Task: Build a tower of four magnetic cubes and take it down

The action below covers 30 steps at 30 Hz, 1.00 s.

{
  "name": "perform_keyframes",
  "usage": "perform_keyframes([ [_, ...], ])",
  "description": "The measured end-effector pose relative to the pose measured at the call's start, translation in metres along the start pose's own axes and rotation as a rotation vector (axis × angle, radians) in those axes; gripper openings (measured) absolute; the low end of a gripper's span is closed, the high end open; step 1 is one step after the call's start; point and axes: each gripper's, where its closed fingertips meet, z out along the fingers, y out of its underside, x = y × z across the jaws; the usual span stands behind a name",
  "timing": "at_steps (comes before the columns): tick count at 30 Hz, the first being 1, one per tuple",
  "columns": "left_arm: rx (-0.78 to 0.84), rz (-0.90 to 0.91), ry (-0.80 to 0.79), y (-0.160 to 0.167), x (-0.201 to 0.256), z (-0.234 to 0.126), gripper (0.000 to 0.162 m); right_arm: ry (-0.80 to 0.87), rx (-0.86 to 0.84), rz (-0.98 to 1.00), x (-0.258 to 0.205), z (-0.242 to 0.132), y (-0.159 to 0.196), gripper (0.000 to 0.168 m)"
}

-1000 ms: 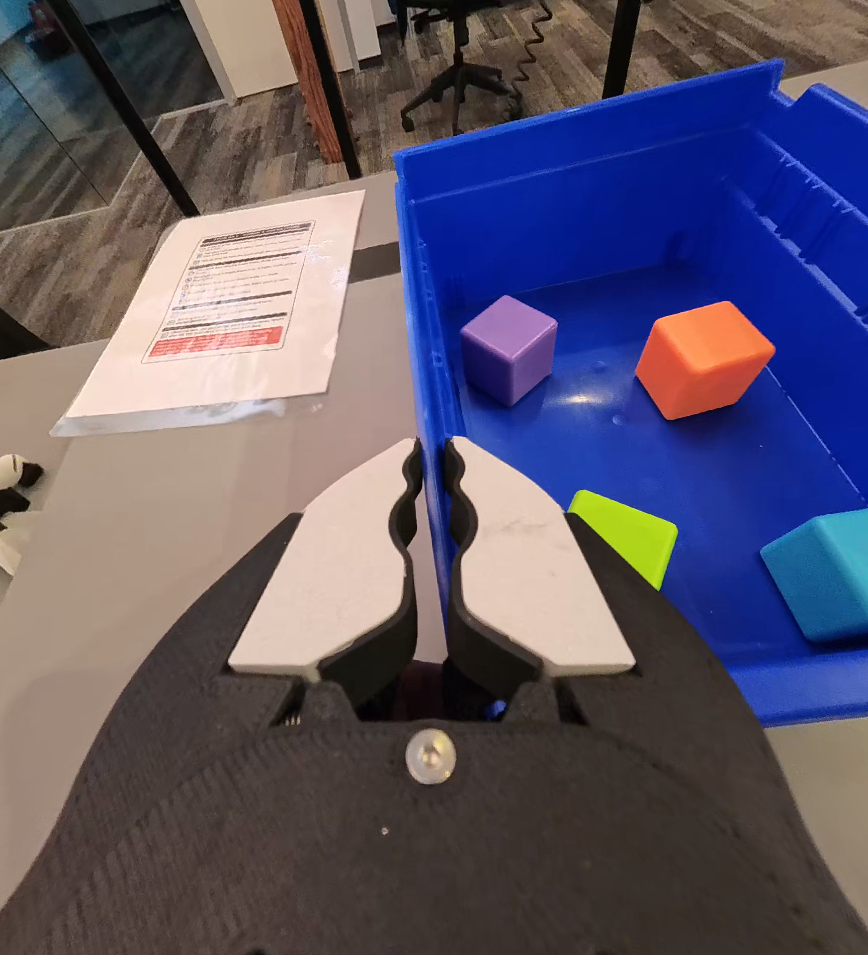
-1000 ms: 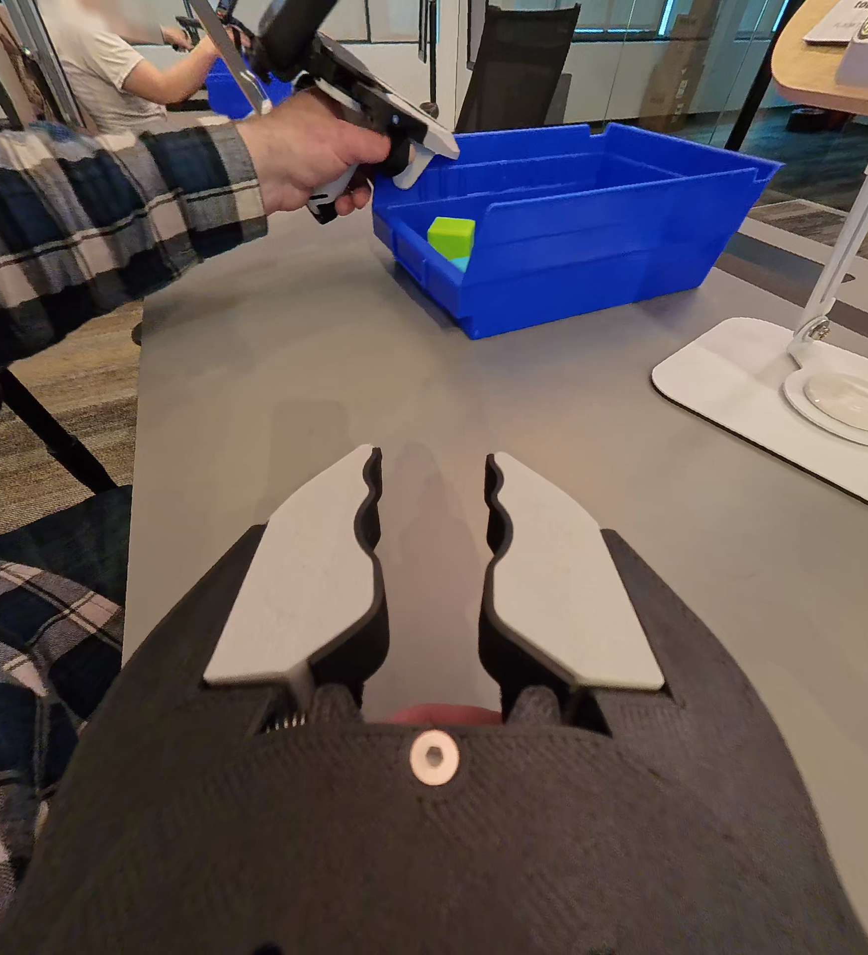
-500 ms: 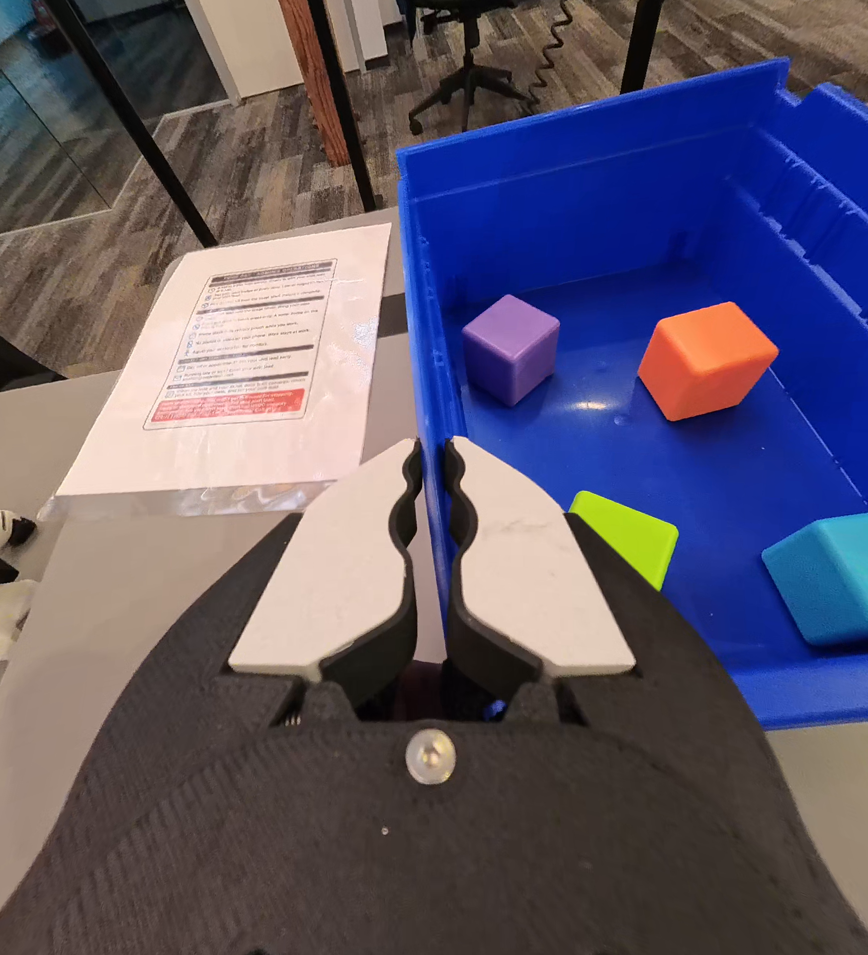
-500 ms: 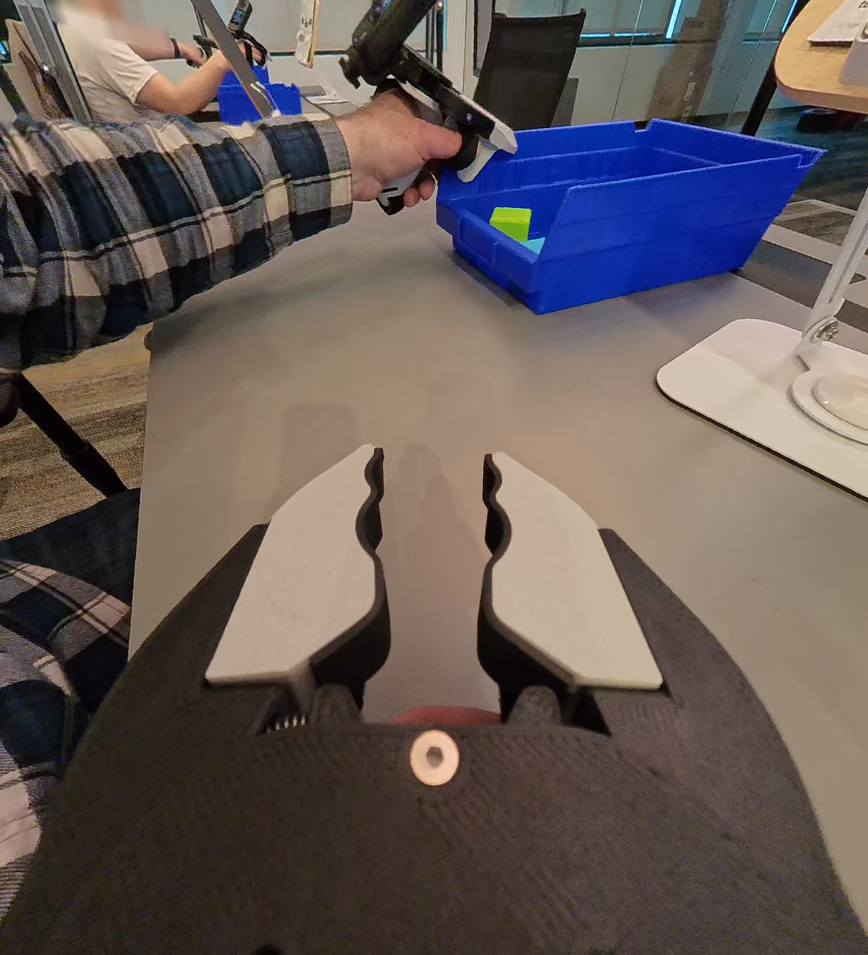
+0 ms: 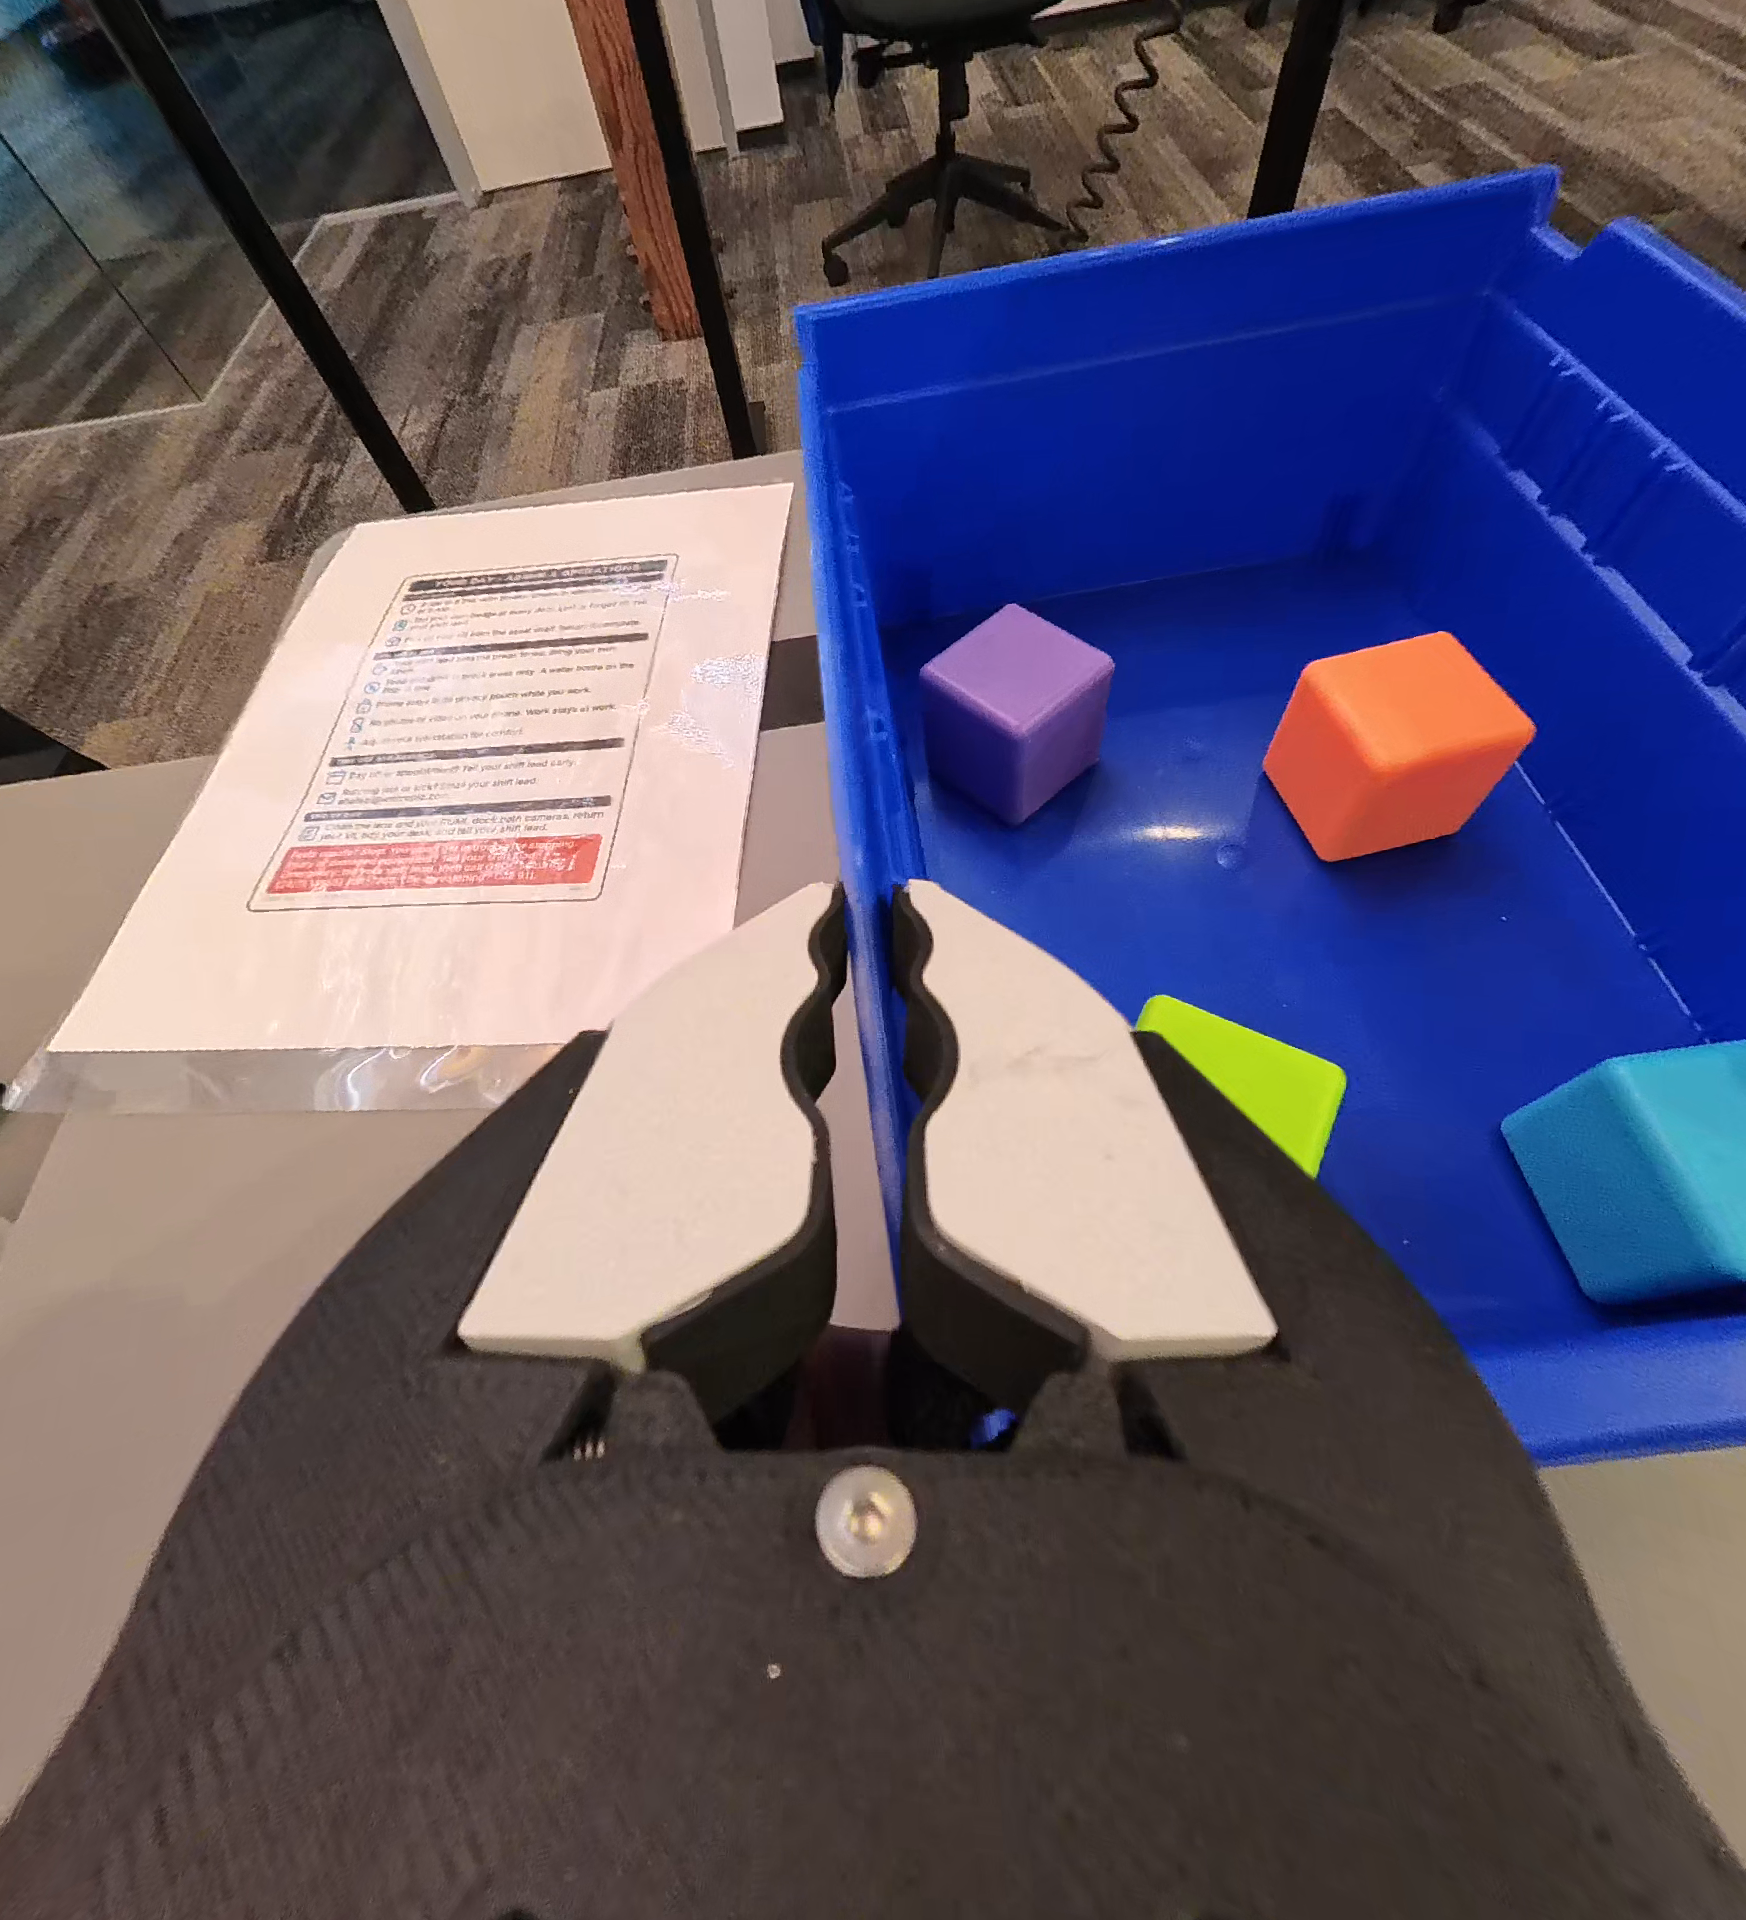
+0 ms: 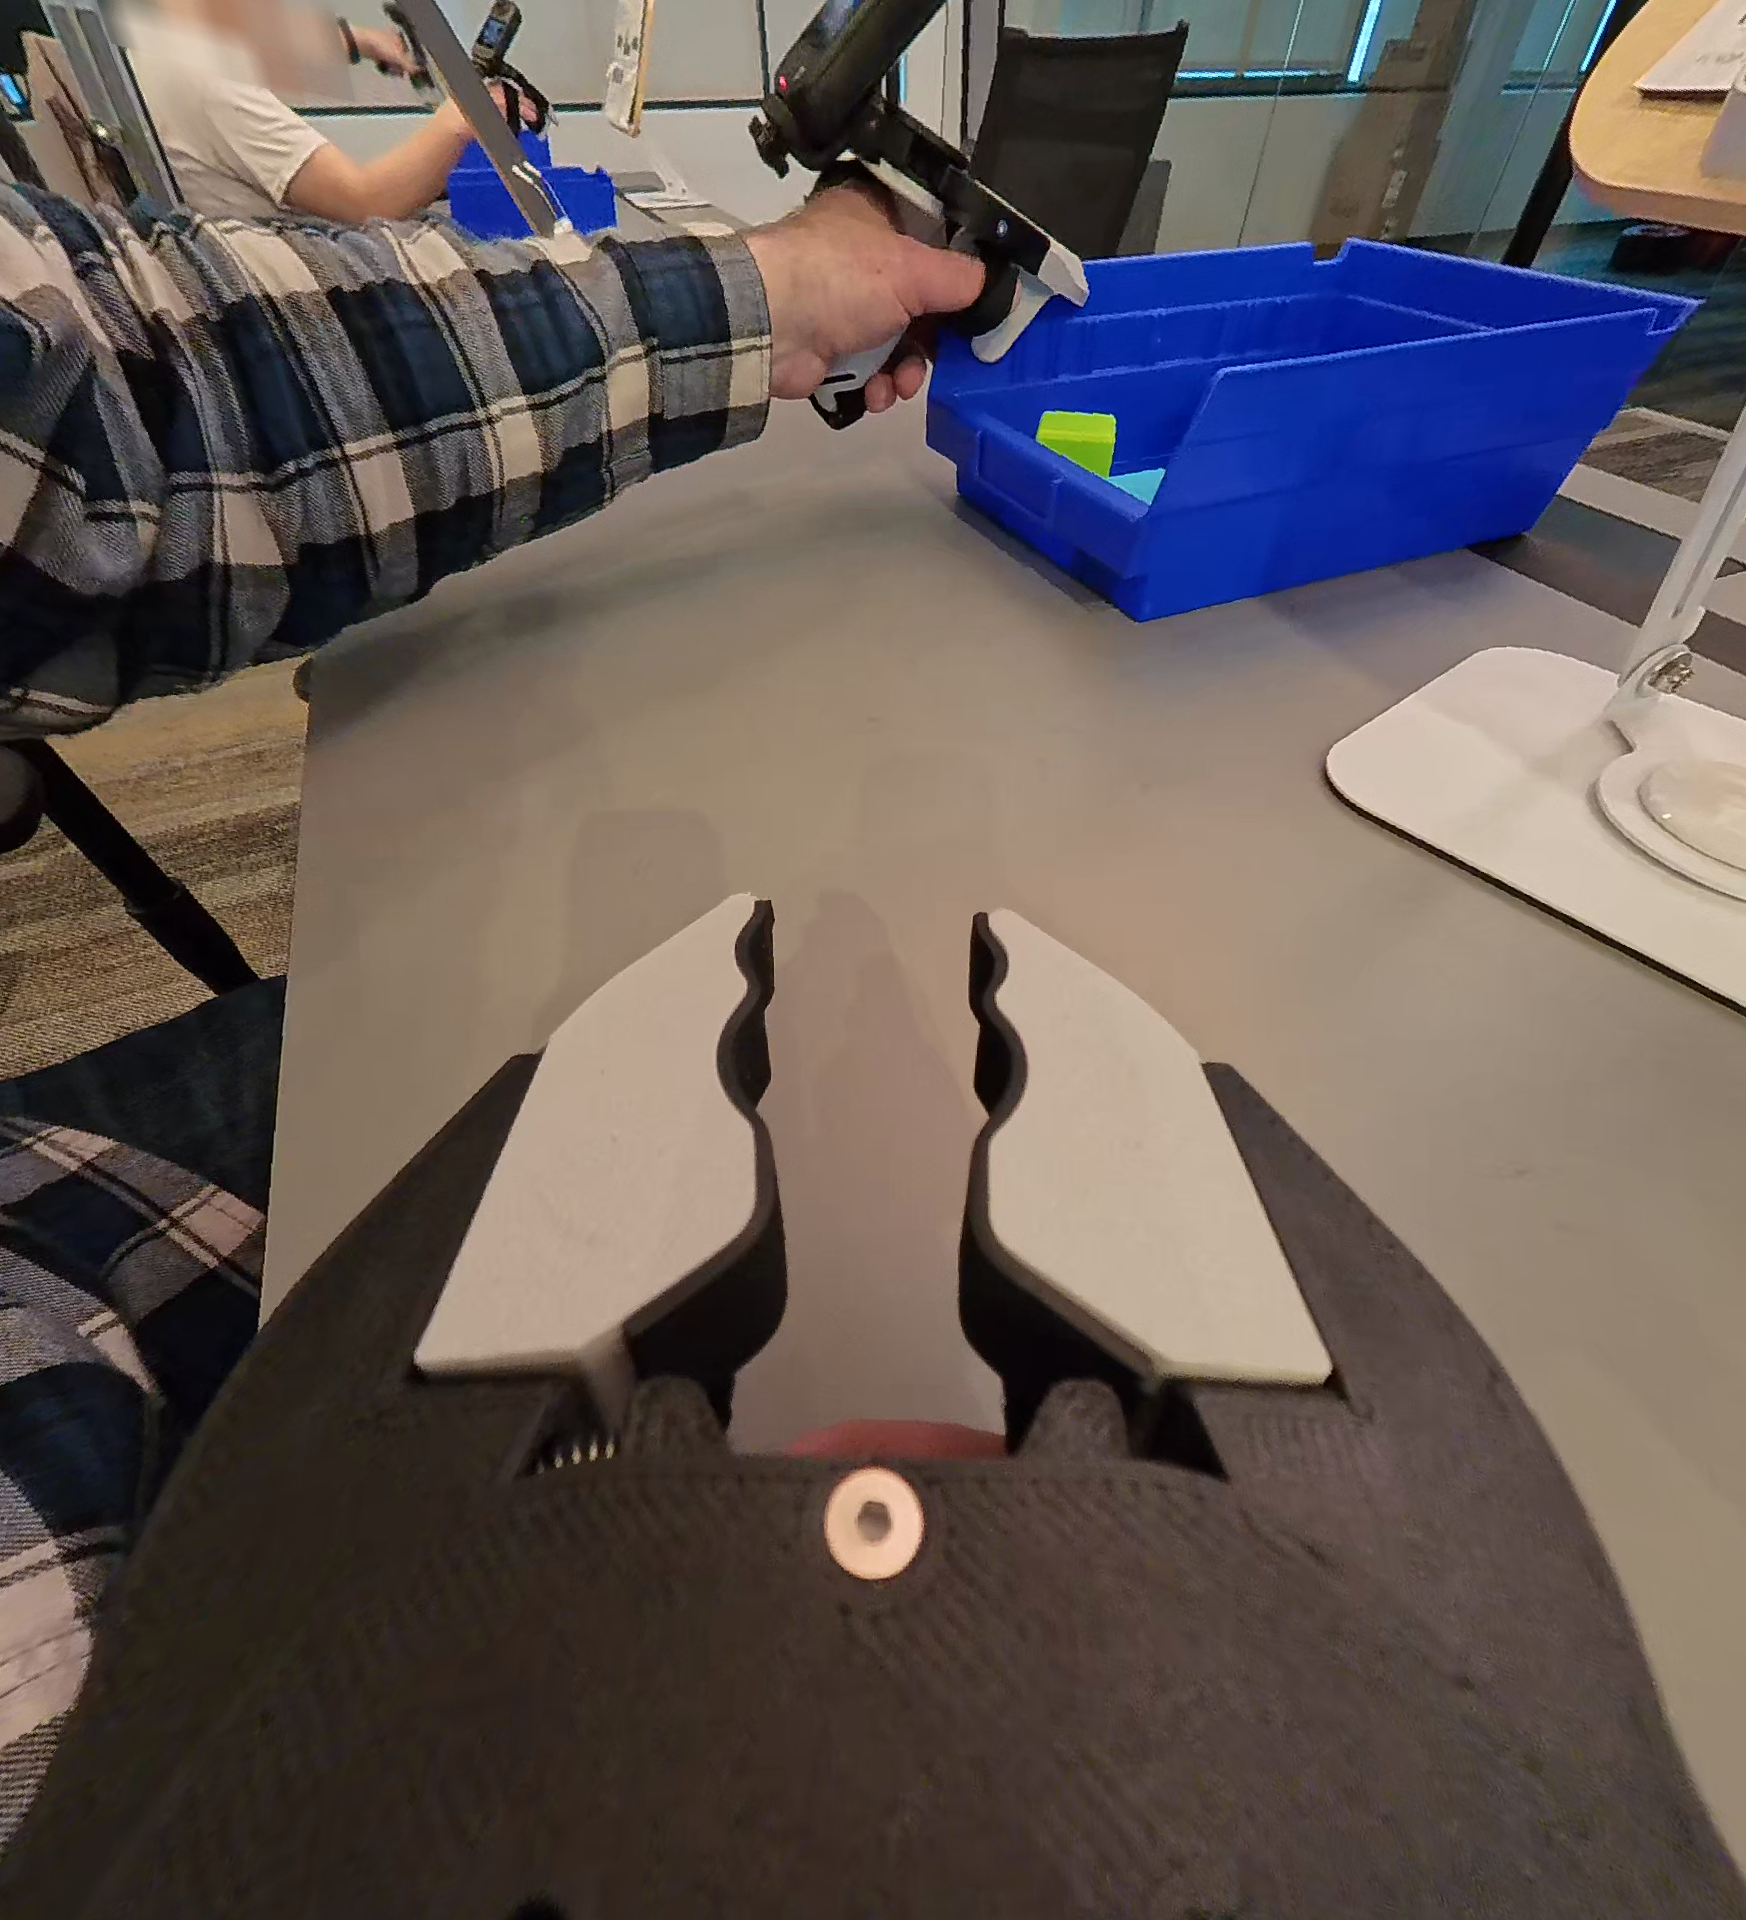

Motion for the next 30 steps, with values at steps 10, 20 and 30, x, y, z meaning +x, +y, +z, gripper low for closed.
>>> perform_keyframes([
  [10, 0.084, -0.081, -0.010, -0.012, -0.025, -0.044, 0.069, -0.004, 0.004, -0.001, -0.001, 0.000, -0.001, 0.036],
  [20, 0.103, 0.180, 0.064, -0.021, 0.025, -0.093, 0.065, -0.005, 0.004, 0.001, -0.001, 0.000, -0.001, 0.036],
  [30, -0.135, 0.552, 0.208, -0.018, 0.090, -0.069, 0.056, -0.012, 0.002, -0.007, -0.003, 0.001, 0.000, 0.036],
])
